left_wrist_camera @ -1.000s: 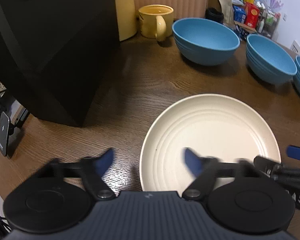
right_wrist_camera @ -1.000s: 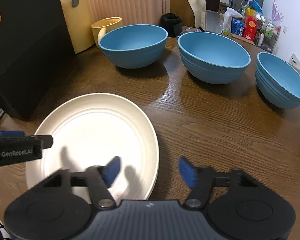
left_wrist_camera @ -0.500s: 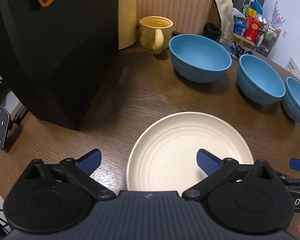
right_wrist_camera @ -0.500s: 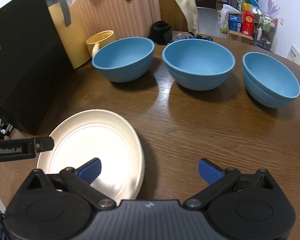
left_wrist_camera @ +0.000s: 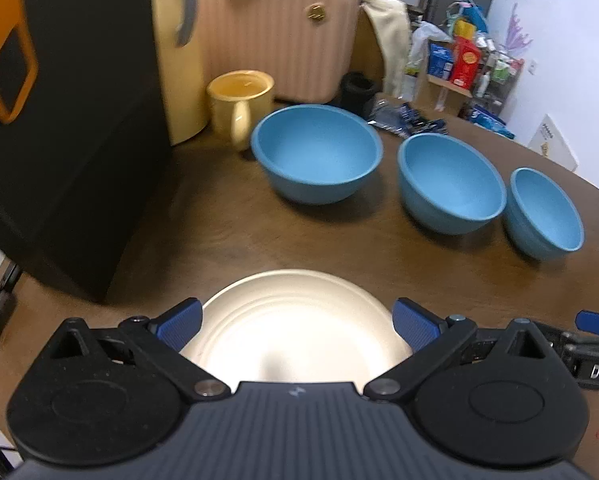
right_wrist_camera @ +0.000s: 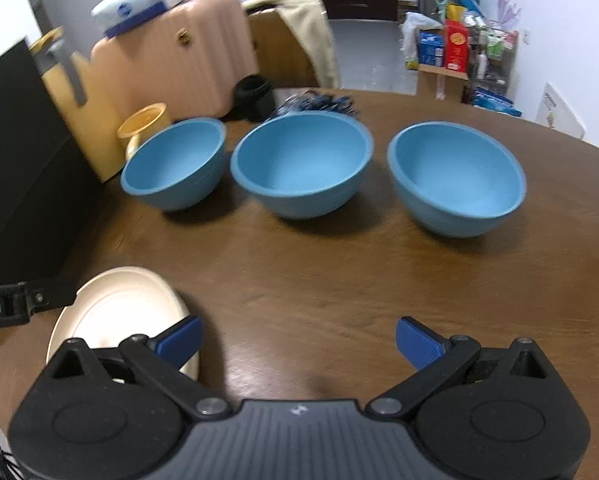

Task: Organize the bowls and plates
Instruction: 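Move both tools over to a blue bowl in the row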

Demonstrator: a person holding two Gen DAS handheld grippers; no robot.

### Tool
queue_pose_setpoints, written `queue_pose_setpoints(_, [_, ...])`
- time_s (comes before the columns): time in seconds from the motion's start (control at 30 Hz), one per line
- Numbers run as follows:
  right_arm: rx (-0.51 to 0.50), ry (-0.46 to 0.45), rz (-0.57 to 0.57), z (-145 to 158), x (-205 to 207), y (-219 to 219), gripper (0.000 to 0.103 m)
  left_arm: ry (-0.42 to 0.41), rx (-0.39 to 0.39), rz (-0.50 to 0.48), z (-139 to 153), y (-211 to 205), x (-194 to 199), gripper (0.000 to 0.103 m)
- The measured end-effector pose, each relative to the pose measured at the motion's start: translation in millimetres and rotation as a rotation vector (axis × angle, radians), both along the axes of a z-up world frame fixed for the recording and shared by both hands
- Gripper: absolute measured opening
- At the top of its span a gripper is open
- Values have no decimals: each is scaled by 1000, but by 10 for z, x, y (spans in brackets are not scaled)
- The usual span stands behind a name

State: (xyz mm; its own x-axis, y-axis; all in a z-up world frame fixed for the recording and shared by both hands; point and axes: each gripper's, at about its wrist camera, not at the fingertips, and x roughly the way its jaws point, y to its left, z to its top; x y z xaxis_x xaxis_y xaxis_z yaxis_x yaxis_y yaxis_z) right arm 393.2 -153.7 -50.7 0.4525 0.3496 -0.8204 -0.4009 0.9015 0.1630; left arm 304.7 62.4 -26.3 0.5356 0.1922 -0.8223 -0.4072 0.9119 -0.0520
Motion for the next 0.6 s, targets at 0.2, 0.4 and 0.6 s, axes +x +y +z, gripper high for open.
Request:
queue_pose_setpoints(0.2, [3,-17,-53,196,245,-383,103,-15,6,-56,148,-328,256,103])
queue_pose_setpoints(0.4, [0,-27,-87,314,446,-690,103,-35,5,-107,286,-718,527,103])
queue_pose_setpoints(0.6, [-14,-34,-112,393,656,-946,103,-40,1,-143,361,-1039,785,103])
